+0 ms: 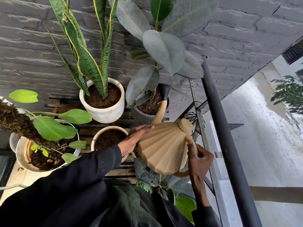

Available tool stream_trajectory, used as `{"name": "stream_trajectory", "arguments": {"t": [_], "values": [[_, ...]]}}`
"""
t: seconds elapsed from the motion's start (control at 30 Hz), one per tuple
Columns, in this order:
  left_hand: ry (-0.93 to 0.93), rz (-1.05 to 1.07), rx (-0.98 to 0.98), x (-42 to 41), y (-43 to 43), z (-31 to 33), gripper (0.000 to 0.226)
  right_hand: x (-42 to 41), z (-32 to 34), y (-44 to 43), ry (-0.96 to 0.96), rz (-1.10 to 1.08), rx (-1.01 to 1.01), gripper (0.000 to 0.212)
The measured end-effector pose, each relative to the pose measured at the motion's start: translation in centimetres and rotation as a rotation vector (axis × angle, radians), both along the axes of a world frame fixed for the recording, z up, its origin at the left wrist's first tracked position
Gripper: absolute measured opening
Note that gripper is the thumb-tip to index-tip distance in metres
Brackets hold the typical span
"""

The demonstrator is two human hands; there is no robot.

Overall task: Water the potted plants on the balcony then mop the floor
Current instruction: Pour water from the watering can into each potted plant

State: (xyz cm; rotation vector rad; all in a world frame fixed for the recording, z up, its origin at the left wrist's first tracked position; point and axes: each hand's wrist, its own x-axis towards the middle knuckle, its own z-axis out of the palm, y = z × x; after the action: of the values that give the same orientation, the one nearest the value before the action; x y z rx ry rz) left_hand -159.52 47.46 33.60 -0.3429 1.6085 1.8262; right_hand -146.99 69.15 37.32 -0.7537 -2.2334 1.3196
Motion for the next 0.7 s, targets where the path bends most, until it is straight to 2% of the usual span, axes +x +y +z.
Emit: {"name": "stream_trajectory", "arguments": {"t": [0.3, 0.4, 0.5, 0.63, 0.7], "values": [[0.071, 0.037, -0.004, -0.7, -0.8, 0.8, 0.072, 0.0, -0.9, -0.2, 0.061, -0.028, -0.005, 0.076], [0.096, 0.035, 0.009, -0.7, -1.2, 1.4, 0.072, 0.2, -0.6, -0.8, 0.076, -0.032, -0.006, 0.068], [0.096, 0.042, 0.015, -0.7, -1.8, 2.1, 0.069, 0.2, -0.1, -1.4, 0.085, -0.036, -0.02, 0.071], [0.098, 0.016, 0.024, -0.6, -2.8, 2.4, 0.059, 0.3, 0.3, -2.4, 0.081, -0.036, -0.033, 0.077], [0.072, 0.019, 0.037, -0.1, -3.6, 1.9, 0.048, 0.5, 0.6, -3.1, 0.07, -0.031, -0.025, 0.071]]}}
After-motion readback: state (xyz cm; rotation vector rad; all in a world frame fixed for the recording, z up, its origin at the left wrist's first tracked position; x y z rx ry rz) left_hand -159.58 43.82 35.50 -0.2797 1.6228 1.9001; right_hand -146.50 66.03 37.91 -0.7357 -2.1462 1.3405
